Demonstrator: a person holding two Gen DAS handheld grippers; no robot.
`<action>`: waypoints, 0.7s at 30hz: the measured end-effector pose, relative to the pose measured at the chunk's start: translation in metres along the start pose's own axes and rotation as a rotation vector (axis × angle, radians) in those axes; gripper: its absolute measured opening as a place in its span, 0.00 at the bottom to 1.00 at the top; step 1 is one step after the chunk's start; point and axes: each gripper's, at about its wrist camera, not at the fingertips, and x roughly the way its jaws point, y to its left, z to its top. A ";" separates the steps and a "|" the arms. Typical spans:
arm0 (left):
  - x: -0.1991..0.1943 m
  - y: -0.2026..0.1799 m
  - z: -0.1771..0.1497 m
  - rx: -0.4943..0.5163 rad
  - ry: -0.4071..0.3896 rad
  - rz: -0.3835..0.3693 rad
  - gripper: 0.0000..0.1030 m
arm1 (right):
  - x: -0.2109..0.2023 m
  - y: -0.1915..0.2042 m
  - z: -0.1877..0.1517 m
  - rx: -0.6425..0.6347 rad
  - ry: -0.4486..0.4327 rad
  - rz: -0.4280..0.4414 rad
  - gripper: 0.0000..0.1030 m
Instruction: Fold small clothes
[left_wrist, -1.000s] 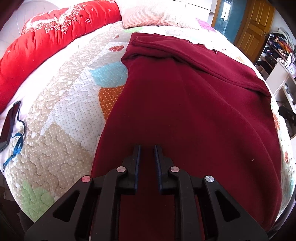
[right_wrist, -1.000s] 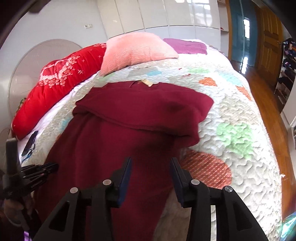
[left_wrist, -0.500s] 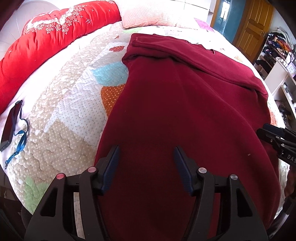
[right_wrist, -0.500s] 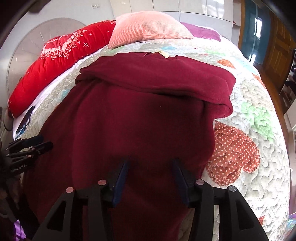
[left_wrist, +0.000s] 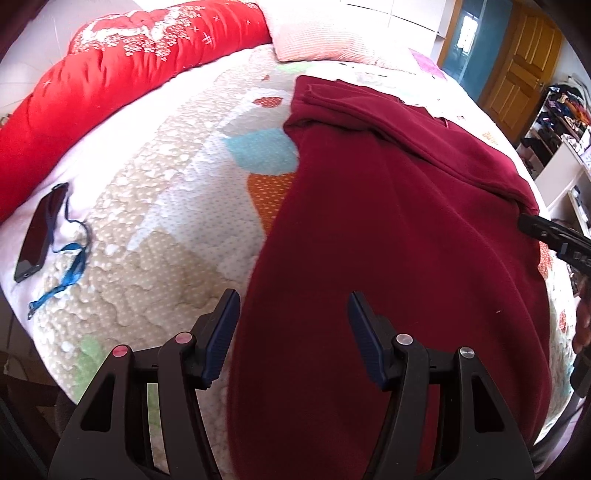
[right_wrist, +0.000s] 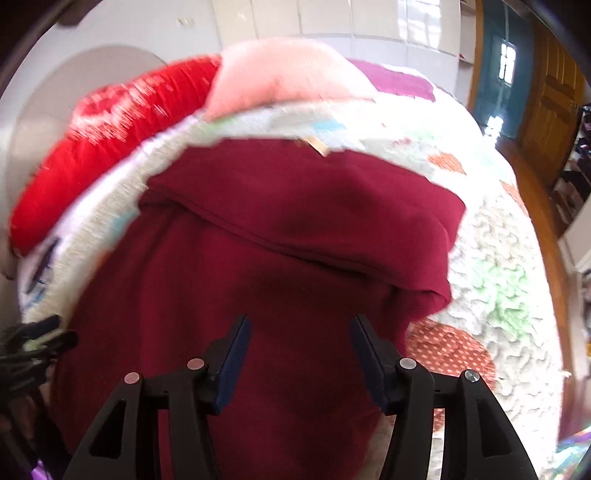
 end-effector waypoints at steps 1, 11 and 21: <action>-0.001 0.001 -0.001 -0.001 -0.003 0.008 0.59 | -0.003 0.000 -0.003 0.005 -0.010 0.011 0.55; 0.000 -0.006 -0.007 0.018 -0.006 0.035 0.59 | -0.013 -0.014 -0.039 0.037 0.056 0.011 0.55; -0.003 -0.004 -0.015 0.001 -0.002 0.053 0.59 | -0.012 -0.013 -0.056 0.021 0.100 0.016 0.56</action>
